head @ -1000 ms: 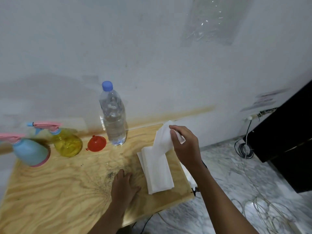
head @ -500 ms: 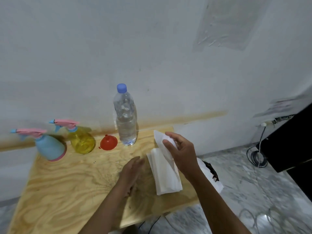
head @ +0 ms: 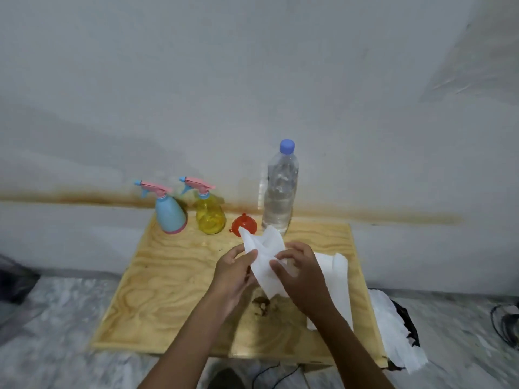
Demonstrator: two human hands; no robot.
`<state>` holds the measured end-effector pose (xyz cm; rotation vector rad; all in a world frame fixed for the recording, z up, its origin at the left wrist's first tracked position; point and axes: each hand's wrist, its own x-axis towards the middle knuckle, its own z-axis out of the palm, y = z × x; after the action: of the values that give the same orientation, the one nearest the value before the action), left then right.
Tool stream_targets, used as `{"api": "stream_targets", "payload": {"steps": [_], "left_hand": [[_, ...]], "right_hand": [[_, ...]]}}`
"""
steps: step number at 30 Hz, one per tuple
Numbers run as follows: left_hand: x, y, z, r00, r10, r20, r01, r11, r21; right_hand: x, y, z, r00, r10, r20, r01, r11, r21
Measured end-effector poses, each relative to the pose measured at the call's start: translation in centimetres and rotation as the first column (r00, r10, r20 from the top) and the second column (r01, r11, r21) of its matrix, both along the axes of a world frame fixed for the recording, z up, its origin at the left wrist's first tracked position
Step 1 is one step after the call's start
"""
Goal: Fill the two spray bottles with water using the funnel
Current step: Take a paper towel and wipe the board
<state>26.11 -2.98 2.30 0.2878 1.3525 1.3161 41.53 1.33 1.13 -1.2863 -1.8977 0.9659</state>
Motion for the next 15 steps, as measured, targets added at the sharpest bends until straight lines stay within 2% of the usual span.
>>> {"api": "stream_targets", "payload": {"steps": [4, 6, 13, 15], "left_hand": [[-3.6, -2.1, 0.4, 0.995, -0.101, -0.016, 0.101, 0.994, -0.04], [-5.7, -3.1, 0.7, 0.991, -0.131, 0.003, 0.131, 0.99, -0.049], [-14.7, -6.4, -0.2, 0.996, -0.085, 0.017, 0.087, 0.983, -0.163], [-17.4, -7.1, -1.3, 0.998, -0.02, -0.061, 0.007, 0.98, -0.198]], "right_hand": [[-2.8, 0.1, -0.4, 0.946, 0.323, -0.011, -0.323, 0.945, -0.055], [-5.0, 0.0, -0.5, 0.914, 0.406, -0.021, -0.406, 0.91, -0.077], [-14.5, -0.2, -2.7, 0.894, 0.442, 0.069, -0.442, 0.897, -0.022], [-17.1, -0.4, -3.9, 0.913, 0.402, 0.074, -0.4, 0.916, -0.038]]}}
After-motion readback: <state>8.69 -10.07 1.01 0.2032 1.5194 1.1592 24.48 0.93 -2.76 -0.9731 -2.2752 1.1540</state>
